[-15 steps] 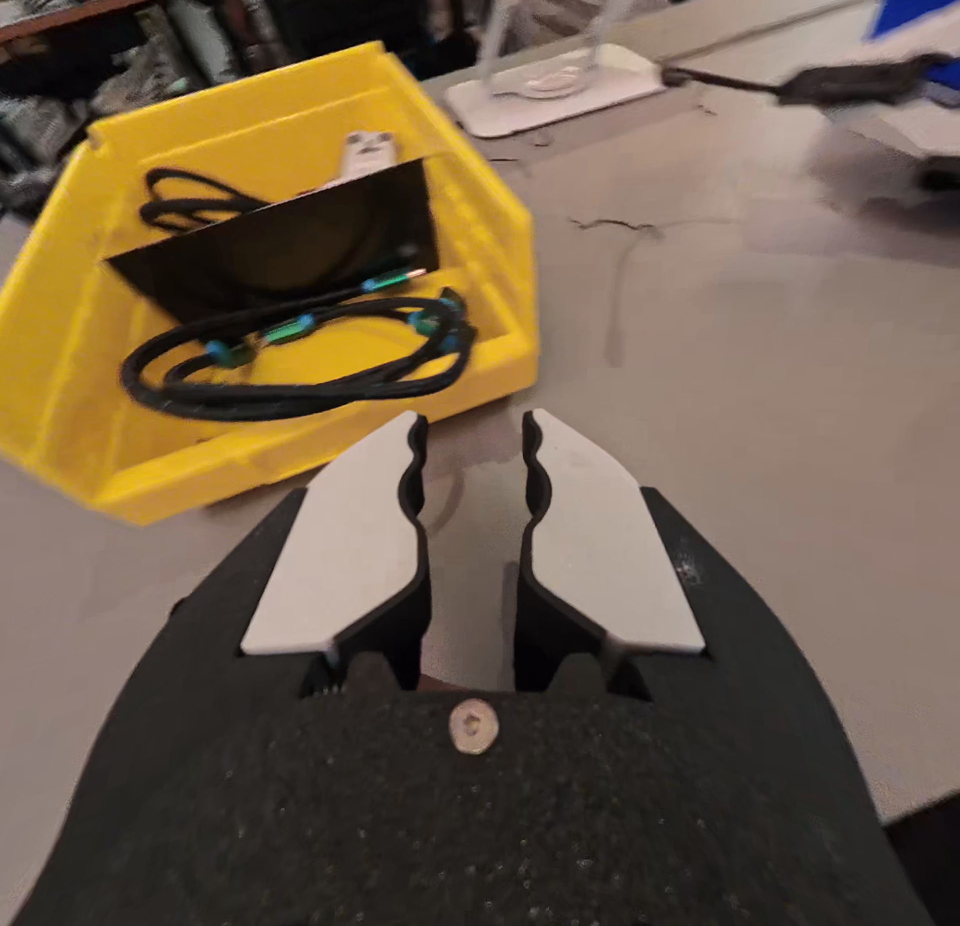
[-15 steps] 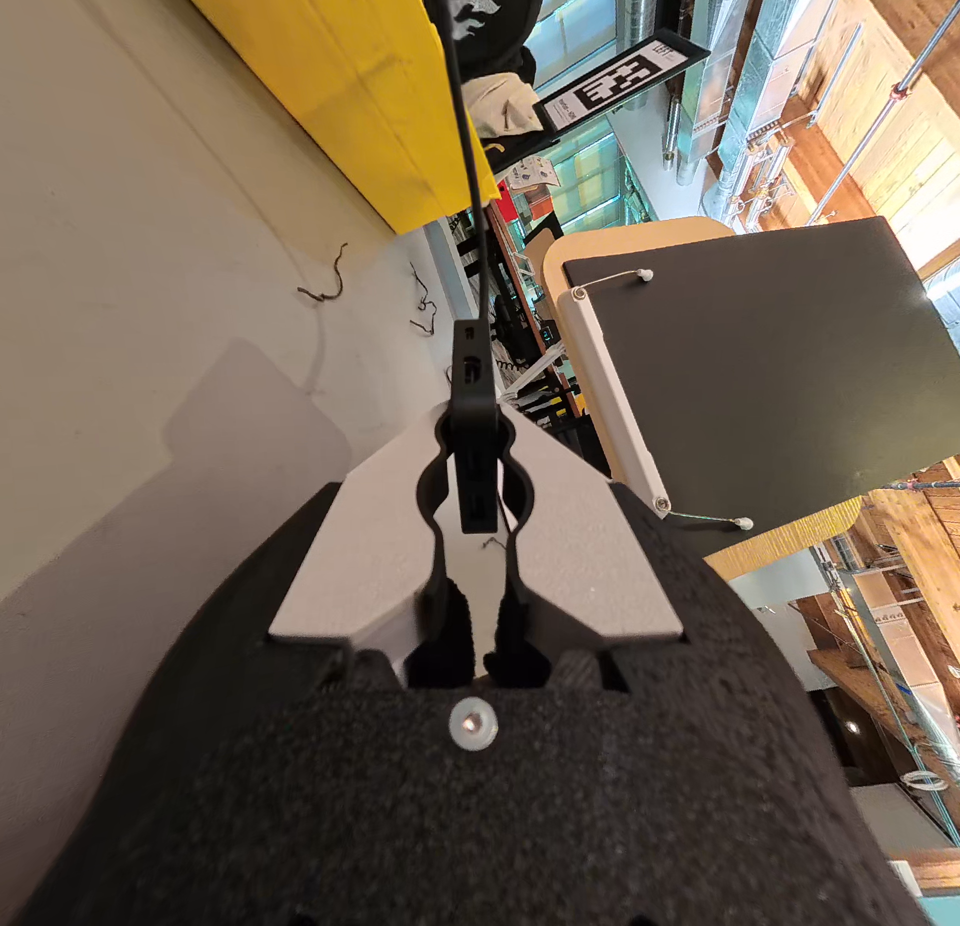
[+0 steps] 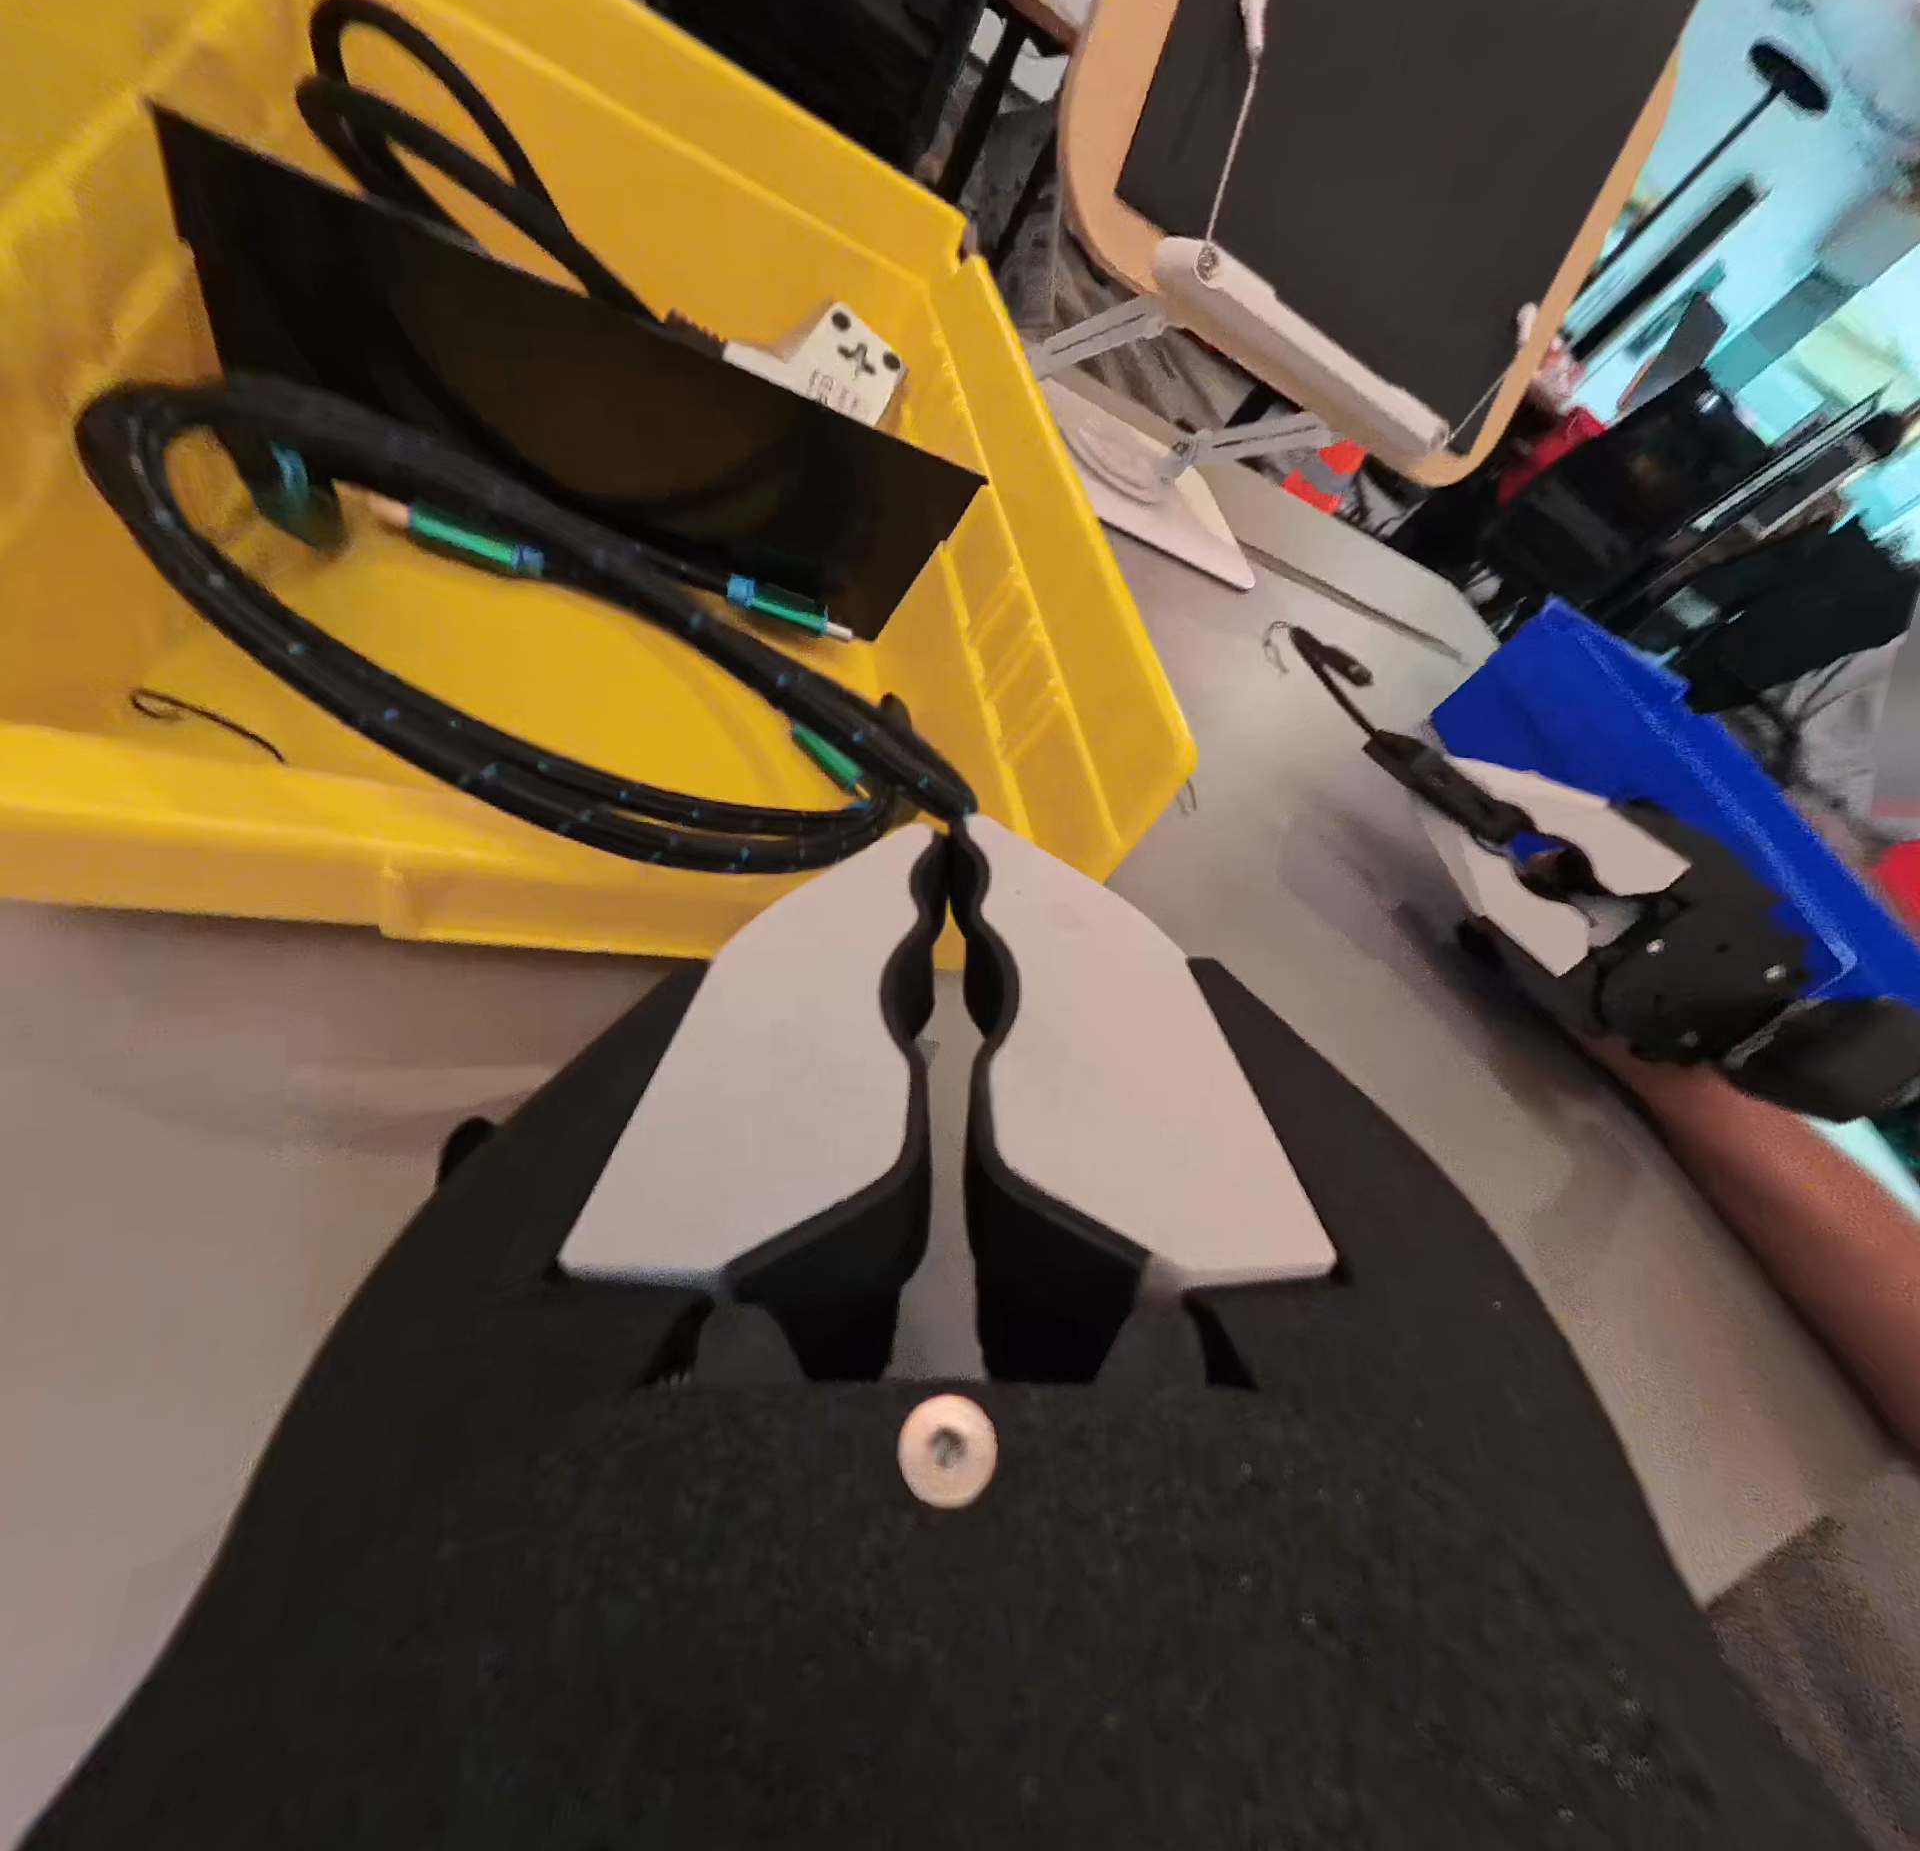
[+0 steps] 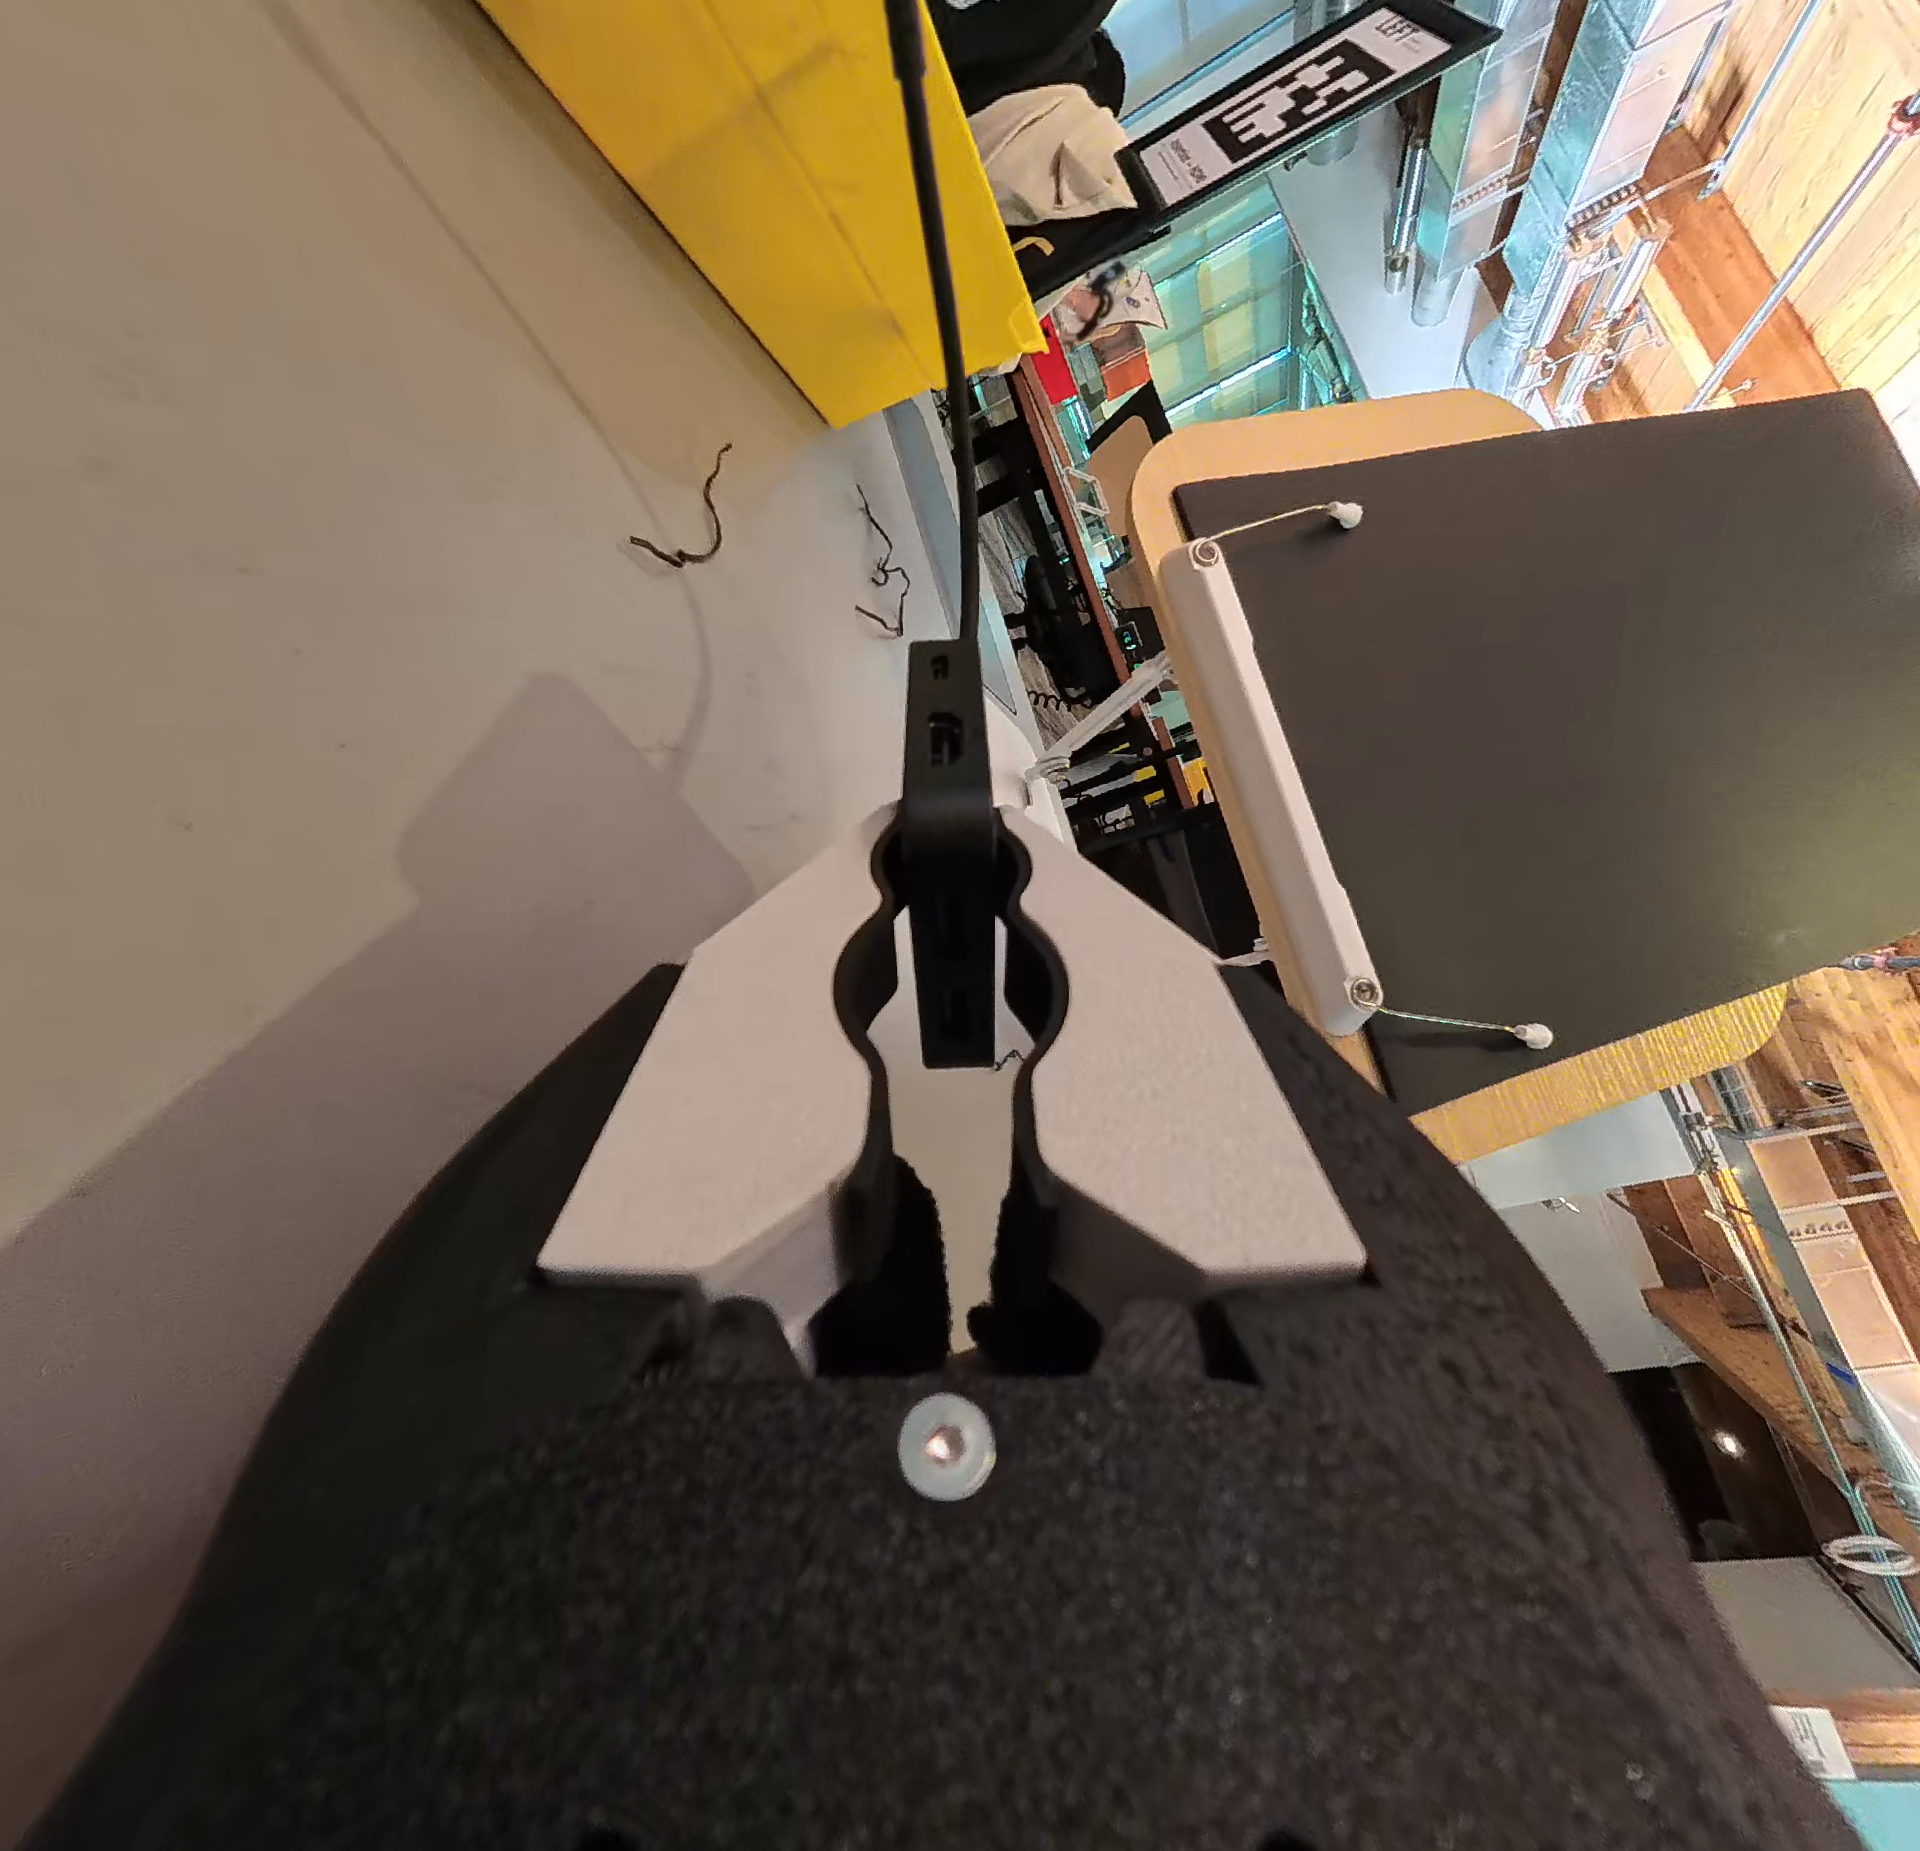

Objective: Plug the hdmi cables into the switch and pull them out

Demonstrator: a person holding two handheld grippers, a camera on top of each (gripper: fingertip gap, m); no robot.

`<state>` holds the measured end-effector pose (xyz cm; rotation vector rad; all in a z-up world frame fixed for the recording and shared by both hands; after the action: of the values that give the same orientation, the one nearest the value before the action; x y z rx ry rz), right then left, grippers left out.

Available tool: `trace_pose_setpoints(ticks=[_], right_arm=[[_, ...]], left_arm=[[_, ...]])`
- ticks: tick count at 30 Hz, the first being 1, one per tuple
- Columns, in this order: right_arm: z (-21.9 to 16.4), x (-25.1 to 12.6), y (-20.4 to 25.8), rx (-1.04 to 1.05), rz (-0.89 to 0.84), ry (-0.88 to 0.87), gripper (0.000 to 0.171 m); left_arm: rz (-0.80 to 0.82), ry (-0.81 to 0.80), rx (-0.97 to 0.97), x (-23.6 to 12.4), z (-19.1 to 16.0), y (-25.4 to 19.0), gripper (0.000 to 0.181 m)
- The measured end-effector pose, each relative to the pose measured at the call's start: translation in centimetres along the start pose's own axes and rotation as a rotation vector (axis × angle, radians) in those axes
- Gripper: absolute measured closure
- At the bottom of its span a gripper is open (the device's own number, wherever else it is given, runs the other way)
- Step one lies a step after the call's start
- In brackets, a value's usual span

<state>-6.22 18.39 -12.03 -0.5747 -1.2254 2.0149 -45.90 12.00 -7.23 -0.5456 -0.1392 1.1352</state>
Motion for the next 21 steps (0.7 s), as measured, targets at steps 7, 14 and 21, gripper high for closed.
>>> trace_pose_setpoints(ticks=[7, 14, 21], right_arm=[[-0.2, -0.2, -0.3, 0.029, -0.013, 0.014, 0.158], [-0.2, -0.2, -0.1, 0.043, 0.015, 0.017, 0.158], [-0.3, -0.1, 0.0, 0.038, 0.024, 0.027, 0.158]], left_arm=[[0.045, 0.006, 0.016, -0.4, -0.5, -0.9, 0.181], [0.115, 0.021, -0.128, 1.1, -1.3, -0.3, 0.133], [0.08, 0.022, -0.195, 0.9, -1.3, 0.3, 0.169]])
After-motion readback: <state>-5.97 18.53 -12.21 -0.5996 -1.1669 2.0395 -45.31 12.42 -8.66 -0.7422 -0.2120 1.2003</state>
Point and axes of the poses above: each gripper's, where its closed fingertips meet, x out along the fingers, z out of its top, y = z × x across the jaws, the point moved 10 cm from there along -x, back along the fingers, and after that the axes turned 9 degrees about -y, right-handed, at the moved point
